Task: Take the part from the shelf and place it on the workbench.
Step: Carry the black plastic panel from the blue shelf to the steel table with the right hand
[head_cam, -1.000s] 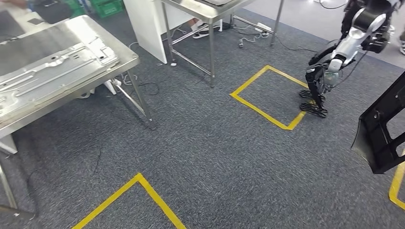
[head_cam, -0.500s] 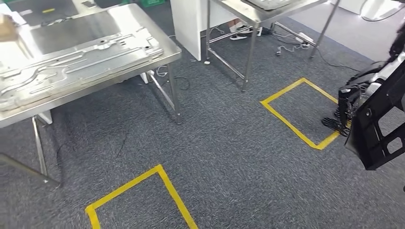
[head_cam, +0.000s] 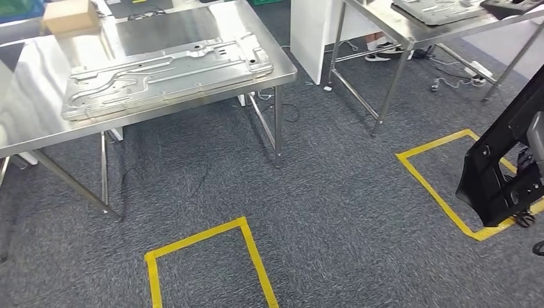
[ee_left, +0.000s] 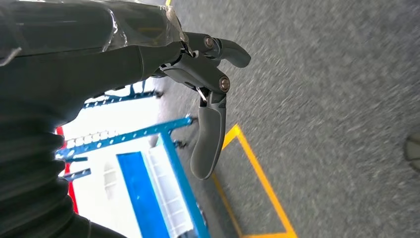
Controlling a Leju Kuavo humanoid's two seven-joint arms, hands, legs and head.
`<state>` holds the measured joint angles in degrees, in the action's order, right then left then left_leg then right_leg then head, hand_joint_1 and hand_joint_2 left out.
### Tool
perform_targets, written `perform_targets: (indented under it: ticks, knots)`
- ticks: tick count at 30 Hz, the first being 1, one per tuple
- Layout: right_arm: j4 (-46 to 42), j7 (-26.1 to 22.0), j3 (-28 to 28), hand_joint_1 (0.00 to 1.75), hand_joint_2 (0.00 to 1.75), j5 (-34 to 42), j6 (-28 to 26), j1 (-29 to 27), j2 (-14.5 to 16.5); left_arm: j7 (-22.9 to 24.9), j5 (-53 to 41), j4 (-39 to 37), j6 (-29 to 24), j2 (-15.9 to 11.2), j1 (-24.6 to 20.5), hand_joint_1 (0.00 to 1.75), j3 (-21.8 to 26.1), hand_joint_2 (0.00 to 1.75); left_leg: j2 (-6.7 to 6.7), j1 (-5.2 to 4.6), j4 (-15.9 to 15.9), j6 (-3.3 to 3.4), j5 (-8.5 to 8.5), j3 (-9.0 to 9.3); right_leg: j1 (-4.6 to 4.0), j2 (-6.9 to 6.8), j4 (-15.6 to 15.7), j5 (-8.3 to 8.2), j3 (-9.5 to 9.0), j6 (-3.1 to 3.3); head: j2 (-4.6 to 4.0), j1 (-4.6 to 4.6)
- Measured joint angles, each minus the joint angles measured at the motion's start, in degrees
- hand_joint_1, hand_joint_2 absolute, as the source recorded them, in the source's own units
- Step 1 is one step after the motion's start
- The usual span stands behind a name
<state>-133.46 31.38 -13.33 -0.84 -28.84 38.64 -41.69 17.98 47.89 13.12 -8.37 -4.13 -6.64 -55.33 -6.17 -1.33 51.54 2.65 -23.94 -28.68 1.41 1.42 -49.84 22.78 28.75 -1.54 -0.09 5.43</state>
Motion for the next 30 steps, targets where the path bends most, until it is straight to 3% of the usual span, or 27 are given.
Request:
perform_targets:
  ticks: [2, 4, 5, 6, 7, 9, 10, 12, 14, 16, 18, 19, 20, 21, 22, 23, 25, 27, 29, 30]
  knots:
    - [0.0, 0.0, 0.0, 1.75, 1.75, 0.0, 0.0, 0.1, 0.1, 0.1, -0.2, 0.0, -0.1, 0.0, -0.1, 0.0, -0.3, 1.75, 3.65, 0.22, 7.7, -0.6, -3.71, -3.99, 0.14, -1.29, 0.3, 0.0, -0.32, 0.41, 0.0, 0.03]
    - [0.1, 0.1, -0.2, 1.75, 1.75, 0.0, 0.1, 0.1, 0.1, 0.2, -0.5, 0.0, -0.3, 0.0, -0.1, 0.0, -0.7, 1.75, 5.01, 0.9, 16.5, -1.17, -6.79, -9.06, 0.21, -2.53, 0.3, 0.22, -0.39, 0.53, 0.0, 0.04]
    - [0.1, 0.2, -0.3, 1.75, 1.75, 0.0, 0.1, 0.1, 0.1, 0.3, -0.6, 0.0, -0.5, 0.0, -0.1, 0.0, -0.9, 1.75, 5.13, 1.25, 18.3, -1.46, -6.79, -10.42, 0.27, -3.14, 0.3, 0.39, -0.46, 0.46, 0.0, 0.04]
    - [0.1, 0.3, -0.4, 1.75, 1.75, 0.0, 0.1, 0.1, 0.2, 0.4, -0.6, 0.0, -0.7, 0.0, -0.1, 0.0, -1.0, 1.75, 5.27, 1.6, 17.5, -1.77, -5.66, -10.51, 0.36, -3.75, 0.3, 0.58, -0.6, 0.27, 0.0, 0.04]
    - [0.1, 0.4, -0.4, 1.75, 1.75, 0.0, 0.1, 0.1, 0.2, 0.4, -0.6, 0.0, -0.8, 0.0, 0.0, 0.0, -1.1, 1.75, 5.67, 1.91, 14.3, -2.04, -3.61, -9.33, 0.44, -4.35, 0.3, 0.81, -0.82, 0.02, 0.0, 0.04]
    - [0.1, 0.7, -0.4, 1.75, 1.75, 0.2, 0.1, 0.1, 0.2, 0.5, -0.6, 0.0, -1.1, 0.1, 0.0, 0.0, -1.3, 1.75, 8.26, 2.21, 4.7, -2.33, 1.03, -4.94, 0.4, -5.44, 0.2, 1.46, -1.48, -0.7, 0.0, 0.04]
    - [0.1, 0.7, -0.4, 1.75, 1.75, 0.4, 0.1, 0.1, 0.1, 0.6, -0.5, 0.0, -1.2, 0.1, 0.0, 0.0, -1.3, 1.75, 9.59, 2.19, 1.2, -2.24, 2.55, -3.22, 0.27, -5.89, 0.1, 1.84, -1.79, -1.12, 0.0, 0.03]
    - [0.1, 0.8, -0.3, 1.75, 1.75, 0.8, 0.1, 0.3, 0.0, 0.7, -0.3, 0.0, -1.5, 0.2, -0.1, 0.0, -1.4, 1.75, 10.8, 1.89, -1.2, -1.67, 3.31, -2.03, 0.06, -6.89, -0.1, 2.54, -2.41, -1.96, 0.0, 0.04]
    - [0.1, 0.9, -0.2, 1.75, 1.75, 1.3, 0.0, 0.4, -0.2, 0.7, -0.2, 0.0, -1.7, 0.4, -0.1, 0.0, -1.4, 1.75, 9.35, 1.84, -1.0, -0.85, 3.13, -1.98, 0.42, -7.53, -0.2, 3.23, -3.03, -2.72, 0.0, 0.04]
    - [0.1, 1.1, 0.1, 1.75, 1.75, 1.8, 0.0, 0.5, -0.5, 0.8, -0.2, 0.0, -1.8, 0.6, -0.1, 0.0, -1.4, 1.75, 7.88, 2.0, -1.1, -0.13, 3.03, -1.66, 0.73, -5.42, -3.6, 5.61, -1.85, -3.17, 0.0, 0.03]
    - [0.0, 1.3, 0.4, 1.75, 1.75, 2.1, 0.0, 0.7, -1.0, 0.9, -0.1, 0.0, -1.8, 0.7, -0.2, 0.0, -1.4, 1.75, 6.51, 2.02, -1.1, 0.36, 2.86, -1.47, 0.64, -2.59, -12.4, 9.62, 2.66, -3.21, 0.0, 0.02]
    - [0.0, 1.4, 0.5, 1.75, 1.75, 2.3, 0.0, 0.7, -1.2, 1.0, 0.0, 0.0, -1.8, 0.8, -0.3, 0.0, -1.4, 1.75, 5.73, 1.99, -1.1, 0.51, 2.78, -1.4, 0.53, -2.08, -17.0, 11.06, 5.35, -3.19, 0.0, 0.02]
    - [0.0, 1.5, 0.6, 1.75, 1.75, 2.4, 0.0, 0.7, -1.3, 1.0, 0.0, 0.0, -1.8, 0.9, -0.3, 0.0, -1.4, 1.75, 4.88, 1.97, -1.1, 0.62, 2.68, -1.29, 0.46, -1.85, -20.0, 11.48, 7.48, -3.16, 0.0, 0.03]
    - [0.0, 1.7, 0.7, 1.75, 1.75, 2.6, 0.1, 0.7, -1.4, 1.1, 0.0, 0.0, -1.8, 1.1, -0.2, 0.0, -1.4, 1.75, 3.97, 1.97, -1.0, 0.66, 2.57, -1.1, 0.44, -1.76, -20.6, 10.53, 8.5, -3.11, 0.0, 0.03]
    - [0.0, 1.7, 0.7, 1.75, 1.75, 2.6, 0.1, 0.7, -1.5, 1.2, 0.0, 0.0, -1.7, 1.3, -0.2, 0.0, -1.4, 1.75, 3.07, 2.02, -1.0, 0.61, 2.41, -0.83, 0.49, -1.54, -18.5, 8.39, 8.26, -3.05, 0.0, 0.04]
    - [0.0, 1.8, 0.7, 1.75, 1.75, 2.7, 0.2, 0.7, -1.7, 1.2, 0.0, 0.0, -1.7, 1.5, -0.1, 0.0, -1.4, 1.75, 2.16, 2.1, -1.0, 0.47, 2.23, -0.5, 0.6, -0.84, -14.4, 5.54, 6.96, -3.01, 0.0, 0.03]
    - [0.0, 1.8, 0.8, 1.75, 1.75, 2.7, 0.3, 0.7, -2.0, 1.3, 0.0, 0.0, -1.7, 1.7, -0.2, 0.0, -1.4, 1.75, 0.44, 2.13, -0.9, -0.06, 1.81, -0.13, 0.84, 2.12, -5.7, 0.84, 3.83, -2.9, 0.01, 0.02]
    - [0.0, 2.0, 1.0, 1.75, 1.75, 2.8, 0.5, 0.8, -2.3, 1.4, 0.1, 0.0, -1.7, 1.8, -0.3, 0.0, -1.5, 1.75, -1.1, 2.09, -1.4, -0.67, 1.66, -0.1, 0.82, 3.52, -1.8, -0.52, 2.43, -2.48, 0.01, -0.01]
    - [0.0, 2.1, 1.1, 1.75, 1.75, 3.0, 0.6, 0.9, -2.5, 1.5, 0.3, 0.0, -1.7, 1.9, -0.1, 0.0, -1.6, 1.75, -2.09, 2.2, -2.0, -1.28, 1.74, -0.14, 0.81, 2.02, -1.0, -0.61, 1.98, -1.76, 0.0, -0.03]
    - [0.0, 2.2, 1.2, 1.75, 1.75, 3.1, 0.6, 0.9, -2.5, 1.6, 0.3, 0.0, -1.7, 2.0, 0.0, 0.0, -1.7, 1.75, -1.22, 2.11, -1.4, -1.53, 1.29, -0.52, 0.87, 1.29, -0.7, -0.68, 1.7, -1.36, 0.0, -0.02]
